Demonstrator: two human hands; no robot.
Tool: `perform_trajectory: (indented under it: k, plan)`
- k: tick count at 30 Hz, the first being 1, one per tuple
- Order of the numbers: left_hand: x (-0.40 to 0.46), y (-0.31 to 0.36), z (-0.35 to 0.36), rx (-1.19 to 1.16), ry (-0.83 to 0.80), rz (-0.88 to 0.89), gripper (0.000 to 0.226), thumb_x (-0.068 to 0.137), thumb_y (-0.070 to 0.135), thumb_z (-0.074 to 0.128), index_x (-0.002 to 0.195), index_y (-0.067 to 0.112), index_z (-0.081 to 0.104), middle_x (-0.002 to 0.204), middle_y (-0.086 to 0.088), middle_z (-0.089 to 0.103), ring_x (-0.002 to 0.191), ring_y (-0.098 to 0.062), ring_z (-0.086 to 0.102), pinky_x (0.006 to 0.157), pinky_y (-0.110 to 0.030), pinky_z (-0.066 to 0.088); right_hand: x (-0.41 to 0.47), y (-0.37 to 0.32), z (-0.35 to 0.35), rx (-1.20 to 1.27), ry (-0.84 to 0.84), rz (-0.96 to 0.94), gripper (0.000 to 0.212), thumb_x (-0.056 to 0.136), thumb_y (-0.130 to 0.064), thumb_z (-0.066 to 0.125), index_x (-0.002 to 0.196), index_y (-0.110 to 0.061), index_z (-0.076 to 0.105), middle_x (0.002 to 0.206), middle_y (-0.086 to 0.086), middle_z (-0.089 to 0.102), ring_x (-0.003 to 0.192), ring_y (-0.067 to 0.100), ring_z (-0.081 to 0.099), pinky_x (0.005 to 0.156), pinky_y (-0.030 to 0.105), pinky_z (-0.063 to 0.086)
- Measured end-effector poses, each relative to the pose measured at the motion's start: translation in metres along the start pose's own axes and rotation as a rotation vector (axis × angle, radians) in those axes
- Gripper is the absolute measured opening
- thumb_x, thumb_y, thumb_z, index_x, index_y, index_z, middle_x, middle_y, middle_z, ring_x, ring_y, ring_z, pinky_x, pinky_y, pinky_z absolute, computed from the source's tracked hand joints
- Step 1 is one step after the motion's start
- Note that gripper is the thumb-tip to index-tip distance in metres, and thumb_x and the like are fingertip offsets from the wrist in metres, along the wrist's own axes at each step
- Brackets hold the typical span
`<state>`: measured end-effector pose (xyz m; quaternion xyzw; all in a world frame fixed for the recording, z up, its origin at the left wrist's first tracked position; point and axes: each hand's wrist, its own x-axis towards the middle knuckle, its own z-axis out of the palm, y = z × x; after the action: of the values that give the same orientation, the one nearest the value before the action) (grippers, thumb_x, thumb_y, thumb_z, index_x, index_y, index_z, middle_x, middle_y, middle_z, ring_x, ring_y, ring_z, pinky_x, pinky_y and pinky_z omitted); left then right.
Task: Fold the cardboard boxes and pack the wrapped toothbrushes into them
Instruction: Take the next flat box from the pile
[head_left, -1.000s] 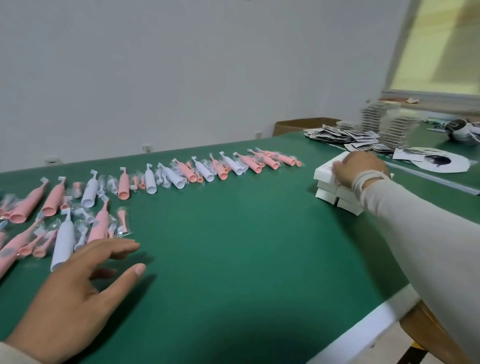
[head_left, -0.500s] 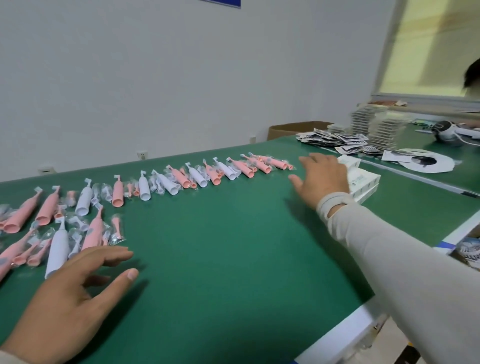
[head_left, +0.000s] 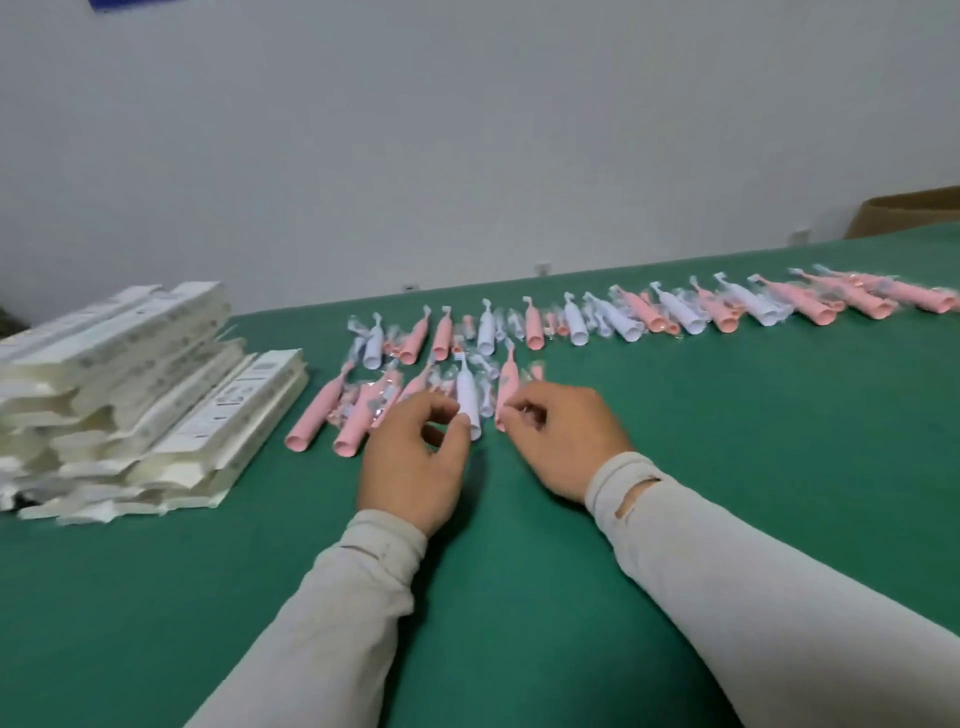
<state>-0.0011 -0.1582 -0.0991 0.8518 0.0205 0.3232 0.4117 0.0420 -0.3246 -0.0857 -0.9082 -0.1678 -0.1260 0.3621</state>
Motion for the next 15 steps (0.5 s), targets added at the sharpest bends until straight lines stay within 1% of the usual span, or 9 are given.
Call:
perform_trajectory:
  k: [3,4,6,8,10,12,13,15]
  plan:
    - [-0.002,0.0,-0.004,0.022,0.019,-0.031,0.004,0.082,0.038,0.061,0.084,0.035,0.059,0.085,0.019,0.063,0.075,-0.002,0.059,0.073,-0.026,0.051,-0.002,0.014,0.001,0.051,0.02,-0.033,0.009,0.087,-0.041,0.066,0.083,-0.034,0.07,0.07,-0.01,0.067,0.068,0.016,0.062,0.071,0.036,0.055]
    - [-0.002,0.0,-0.005,0.037,0.019,-0.034,0.006,0.081,0.039,0.059,0.086,0.035,0.059,0.086,0.019,0.062,0.075,-0.002,0.058,0.075,-0.029,0.052,-0.002,0.015,0.0,0.084,0.032,-0.039,0.007,0.086,-0.04,0.068,0.079,-0.039,0.068,0.068,-0.011,0.067,0.067,0.015,0.062,0.071,0.036,0.055]
    - [-0.003,0.001,-0.006,0.075,0.009,-0.039,0.008,0.083,0.039,0.059,0.09,0.036,0.057,0.089,0.02,0.059,0.077,-0.003,0.058,0.077,-0.032,0.053,0.0,0.012,0.0,0.143,0.061,-0.058,0.014,0.085,-0.035,0.071,0.077,-0.046,0.067,0.067,-0.013,0.067,0.067,0.012,0.063,0.071,0.034,0.054]
    - [-0.004,0.002,-0.01,0.104,-0.007,-0.045,0.011,0.087,0.034,0.063,0.097,0.034,0.059,0.093,0.02,0.057,0.08,-0.004,0.058,0.081,-0.034,0.053,0.0,0.007,0.001,0.175,0.055,-0.075,0.012,0.085,-0.033,0.071,0.077,-0.042,0.069,0.067,-0.015,0.067,0.066,0.009,0.062,0.071,0.034,0.054]
    - [-0.002,0.004,-0.021,0.146,0.006,-0.031,0.018,0.089,0.031,0.065,0.107,0.027,0.063,0.101,0.016,0.058,0.09,-0.009,0.058,0.087,-0.034,0.051,-0.001,0.004,0.001,0.186,0.029,-0.089,0.01,0.085,-0.033,0.071,0.075,-0.035,0.07,0.067,-0.014,0.067,0.066,0.01,0.062,0.073,0.036,0.055]
    - [0.011,0.007,-0.045,0.23,0.087,0.033,0.023,0.091,0.03,0.064,0.113,0.023,0.065,0.11,0.011,0.06,0.104,-0.013,0.057,0.093,-0.031,0.046,-0.002,0.002,-0.001,0.182,0.01,-0.097,0.011,0.086,-0.034,0.07,0.075,-0.035,0.07,0.069,-0.016,0.068,0.068,0.01,0.063,0.073,0.036,0.055]
    - [0.021,0.007,-0.062,0.301,0.143,0.073,0.026,0.092,0.029,0.063,0.116,0.021,0.065,0.115,0.007,0.062,0.11,-0.016,0.055,0.095,-0.03,0.042,-0.002,0.001,-0.002,0.188,0.007,-0.097,0.012,0.086,-0.034,0.07,0.074,-0.036,0.07,0.07,-0.018,0.068,0.069,0.009,0.063,0.074,0.035,0.054]
    - [0.047,0.004,-0.103,0.507,0.243,0.116,0.035,0.092,0.027,0.062,0.125,0.014,0.062,0.127,-0.003,0.061,0.12,-0.024,0.051,0.103,-0.033,0.036,-0.002,0.001,-0.004,0.2,0.009,-0.095,0.015,0.087,-0.034,0.07,0.072,-0.037,0.069,0.071,-0.019,0.068,0.07,0.007,0.063,0.073,0.033,0.053]
